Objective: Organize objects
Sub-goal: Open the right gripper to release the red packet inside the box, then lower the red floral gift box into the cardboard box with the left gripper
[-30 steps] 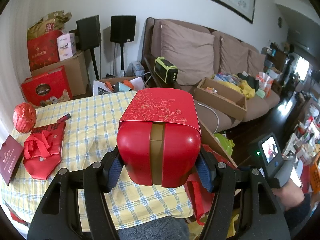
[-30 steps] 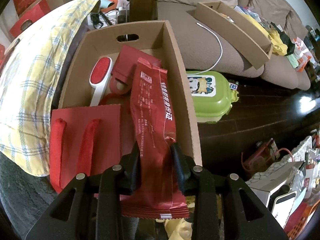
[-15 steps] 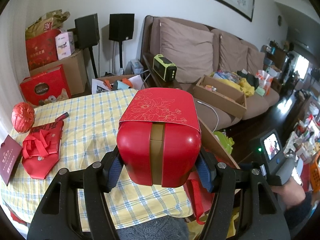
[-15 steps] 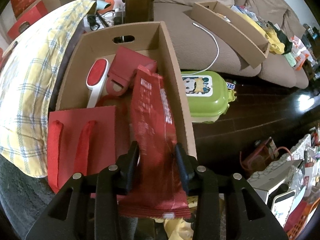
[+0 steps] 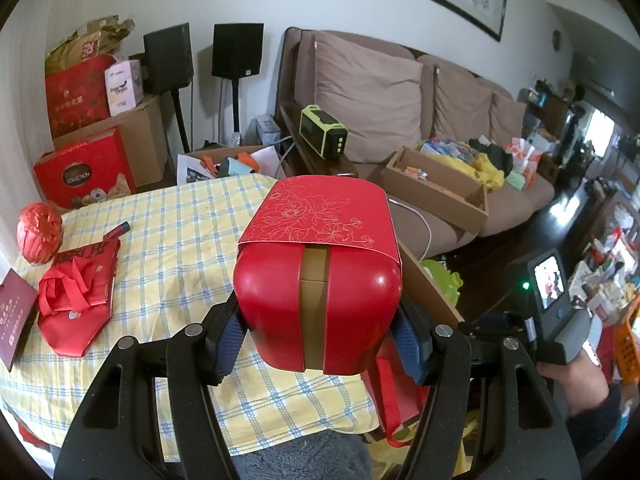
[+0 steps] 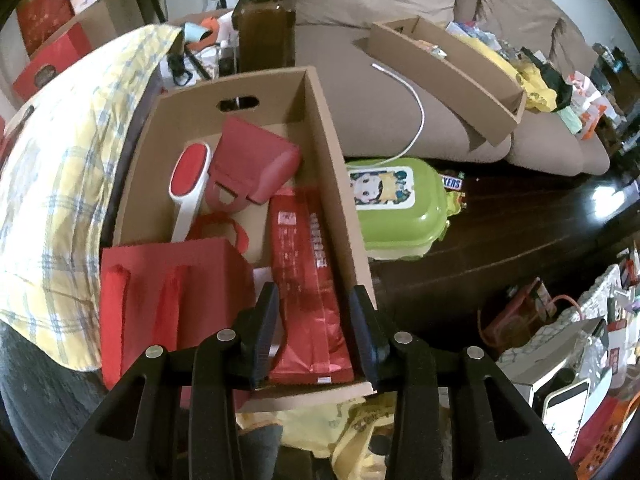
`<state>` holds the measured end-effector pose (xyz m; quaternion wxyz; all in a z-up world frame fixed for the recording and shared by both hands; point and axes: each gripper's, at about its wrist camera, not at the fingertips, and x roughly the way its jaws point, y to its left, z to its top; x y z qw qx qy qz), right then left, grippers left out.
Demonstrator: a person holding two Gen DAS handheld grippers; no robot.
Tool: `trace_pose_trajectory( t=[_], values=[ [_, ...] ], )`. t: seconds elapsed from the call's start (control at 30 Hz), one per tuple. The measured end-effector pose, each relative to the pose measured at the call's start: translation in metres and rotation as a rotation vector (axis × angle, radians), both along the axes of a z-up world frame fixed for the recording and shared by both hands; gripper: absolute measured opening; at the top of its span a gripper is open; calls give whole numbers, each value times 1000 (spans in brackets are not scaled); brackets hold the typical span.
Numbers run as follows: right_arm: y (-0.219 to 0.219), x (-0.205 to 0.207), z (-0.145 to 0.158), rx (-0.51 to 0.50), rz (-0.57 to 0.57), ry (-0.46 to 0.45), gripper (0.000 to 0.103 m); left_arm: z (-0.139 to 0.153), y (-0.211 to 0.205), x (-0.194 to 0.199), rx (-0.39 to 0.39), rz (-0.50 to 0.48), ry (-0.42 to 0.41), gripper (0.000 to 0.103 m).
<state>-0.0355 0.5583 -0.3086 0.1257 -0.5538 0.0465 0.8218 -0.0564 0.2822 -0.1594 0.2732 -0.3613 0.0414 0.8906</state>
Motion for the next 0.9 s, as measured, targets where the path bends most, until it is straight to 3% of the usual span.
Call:
trace_pose_trajectory(
  t=[0.17, 0.33, 0.9],
  values=[
    [0, -1, 6, 23, -12, 29, 46, -4, 2, 0, -1, -6, -10, 61],
    [1, -1, 12, 48, -19, 55, 60, -9, 6, 0, 4, -22, -33, 61],
    [9, 1, 24, 41, -57, 128, 78, -27, 36, 11, -15, -93, -84, 61]
  ],
)
